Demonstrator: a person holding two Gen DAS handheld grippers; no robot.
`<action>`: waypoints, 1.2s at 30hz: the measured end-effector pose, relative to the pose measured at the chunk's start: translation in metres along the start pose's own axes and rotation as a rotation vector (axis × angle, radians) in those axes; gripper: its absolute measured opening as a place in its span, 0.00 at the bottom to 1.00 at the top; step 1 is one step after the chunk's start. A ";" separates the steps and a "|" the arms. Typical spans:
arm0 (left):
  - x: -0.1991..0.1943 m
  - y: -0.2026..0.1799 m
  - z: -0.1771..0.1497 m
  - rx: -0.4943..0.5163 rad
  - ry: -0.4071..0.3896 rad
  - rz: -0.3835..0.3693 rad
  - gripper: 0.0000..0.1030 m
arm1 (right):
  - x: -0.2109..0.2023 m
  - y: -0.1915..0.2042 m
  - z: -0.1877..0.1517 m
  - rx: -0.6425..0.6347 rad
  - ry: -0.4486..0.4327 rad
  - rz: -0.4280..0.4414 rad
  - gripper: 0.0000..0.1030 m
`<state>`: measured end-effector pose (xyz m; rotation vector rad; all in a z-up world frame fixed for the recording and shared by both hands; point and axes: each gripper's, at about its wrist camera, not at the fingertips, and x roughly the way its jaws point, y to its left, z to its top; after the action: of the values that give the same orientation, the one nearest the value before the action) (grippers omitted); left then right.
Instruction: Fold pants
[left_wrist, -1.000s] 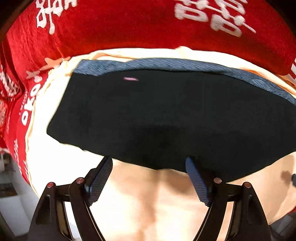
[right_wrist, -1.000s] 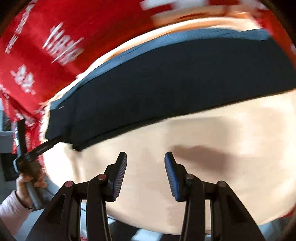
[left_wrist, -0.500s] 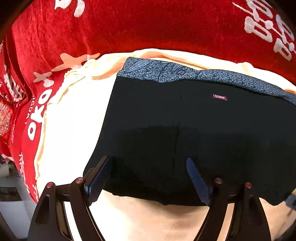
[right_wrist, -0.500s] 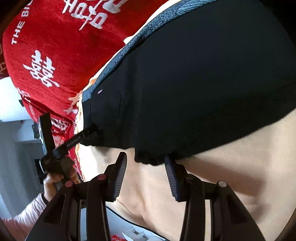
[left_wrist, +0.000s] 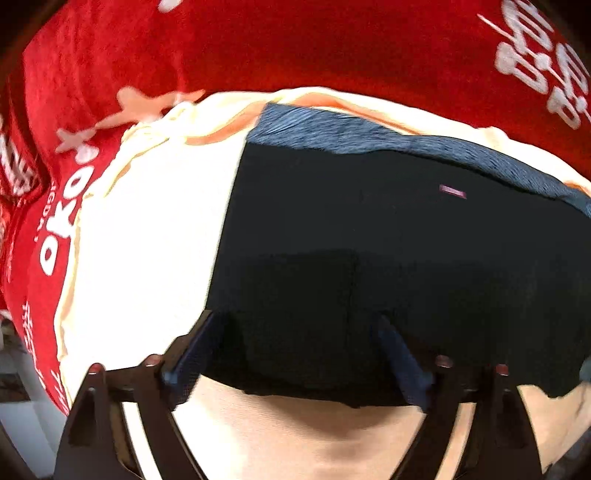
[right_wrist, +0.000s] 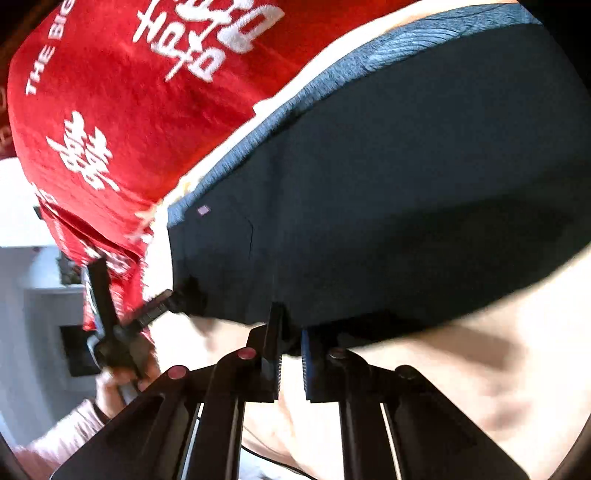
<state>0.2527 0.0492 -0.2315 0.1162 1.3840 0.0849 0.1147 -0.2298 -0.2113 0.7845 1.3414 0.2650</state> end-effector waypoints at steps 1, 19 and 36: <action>0.002 0.003 -0.001 -0.008 -0.002 -0.007 0.92 | 0.001 -0.004 -0.007 0.013 0.004 -0.018 0.07; -0.037 -0.067 0.032 0.050 -0.053 -0.071 0.92 | -0.026 -0.001 0.035 -0.171 0.044 -0.312 0.18; 0.010 -0.070 0.098 -0.004 -0.104 0.078 0.92 | 0.030 0.043 0.155 -0.262 -0.010 -0.323 0.28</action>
<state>0.3499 -0.0218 -0.2328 0.1691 1.2751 0.1448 0.2781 -0.2361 -0.2031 0.3432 1.3682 0.1746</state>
